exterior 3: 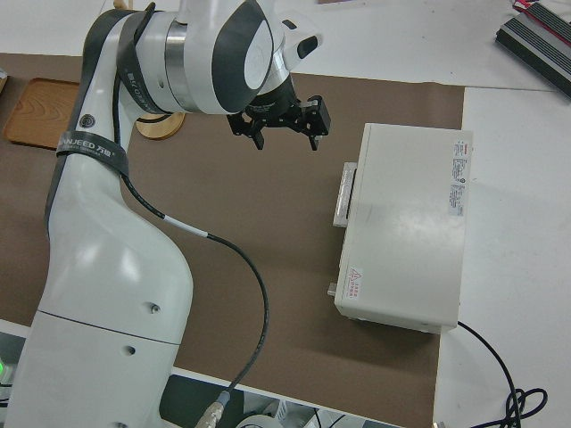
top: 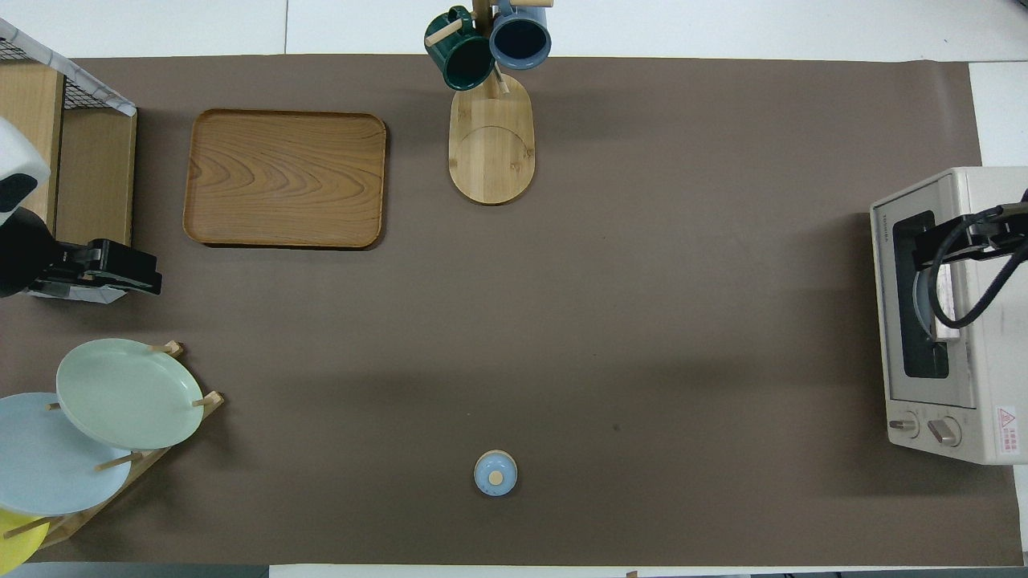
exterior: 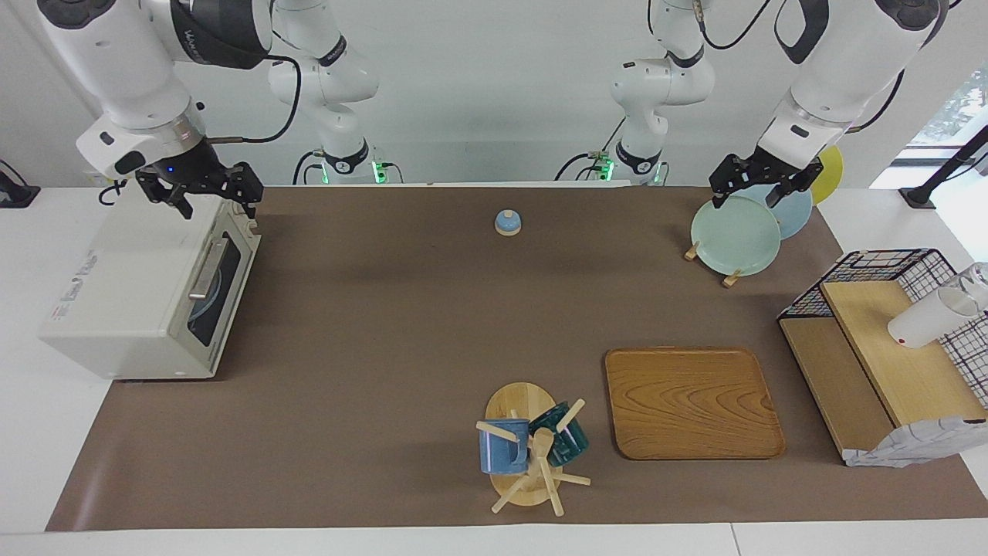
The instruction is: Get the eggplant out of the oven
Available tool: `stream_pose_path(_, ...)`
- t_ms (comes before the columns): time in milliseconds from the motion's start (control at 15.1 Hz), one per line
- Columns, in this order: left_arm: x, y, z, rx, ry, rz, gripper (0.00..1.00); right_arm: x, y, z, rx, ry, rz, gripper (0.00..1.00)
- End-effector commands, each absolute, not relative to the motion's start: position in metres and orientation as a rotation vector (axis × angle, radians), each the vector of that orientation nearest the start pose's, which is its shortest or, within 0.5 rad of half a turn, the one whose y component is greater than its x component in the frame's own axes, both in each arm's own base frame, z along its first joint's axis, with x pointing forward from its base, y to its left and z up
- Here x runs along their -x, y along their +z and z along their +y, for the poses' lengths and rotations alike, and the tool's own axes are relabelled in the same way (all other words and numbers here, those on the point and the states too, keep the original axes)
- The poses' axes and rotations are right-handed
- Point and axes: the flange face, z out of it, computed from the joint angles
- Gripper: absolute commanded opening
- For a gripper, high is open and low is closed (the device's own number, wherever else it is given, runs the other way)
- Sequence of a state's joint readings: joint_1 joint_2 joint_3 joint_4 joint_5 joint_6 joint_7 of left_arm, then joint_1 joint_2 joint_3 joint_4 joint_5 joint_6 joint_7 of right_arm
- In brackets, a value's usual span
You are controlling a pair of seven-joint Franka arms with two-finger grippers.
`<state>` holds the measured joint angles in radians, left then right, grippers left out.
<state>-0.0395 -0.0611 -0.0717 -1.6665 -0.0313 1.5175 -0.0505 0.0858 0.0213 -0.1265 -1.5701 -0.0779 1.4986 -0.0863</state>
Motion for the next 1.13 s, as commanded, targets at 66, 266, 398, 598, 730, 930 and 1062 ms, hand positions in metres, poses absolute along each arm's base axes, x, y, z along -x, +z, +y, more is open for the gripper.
stream_pose_path(66, -0.524, 0.611, -0.061, 3.164, 0.152, 0.086, 1.0, -0.554, 0.61, -0.033, 3.181, 0.128, -0.088, 1.0)
stream_pose_path(266, -0.523, 0.611, -0.061, 3.164, 0.155, 0.086, 1.0, -0.552, 0.606, -0.023, 3.185, 0.145, -0.113, 1.0)
stream_pose_path(398, -0.523, 0.612, -0.061, 3.164, 0.152, 0.086, 1.0, -0.55, 0.603, -0.029, 3.174, 0.15, -0.143, 0.95)
stream_pose_path(598, -0.524, 0.611, -0.061, 3.164, 0.152, 0.086, 1.0, -0.545, 0.589, -0.034, 3.168, 0.133, -0.168, 0.0)
stream_pose_path(730, -0.524, 0.611, -0.061, 3.164, 0.152, 0.086, 1.0, -0.54, 0.574, -0.04, 3.169, 0.087, -0.151, 0.0)
stream_pose_path(930, -0.524, 0.611, -0.061, 3.164, 0.152, 0.086, 1.0, -0.538, 0.528, -0.059, 3.176, 0.028, -0.105, 0.0)
stream_pose_path(1062, -0.524, 0.611, -0.061, 3.164, 0.152, 0.086, 1.0, -0.54, 0.514, -0.078, 3.201, 0.034, -0.074, 0.0)
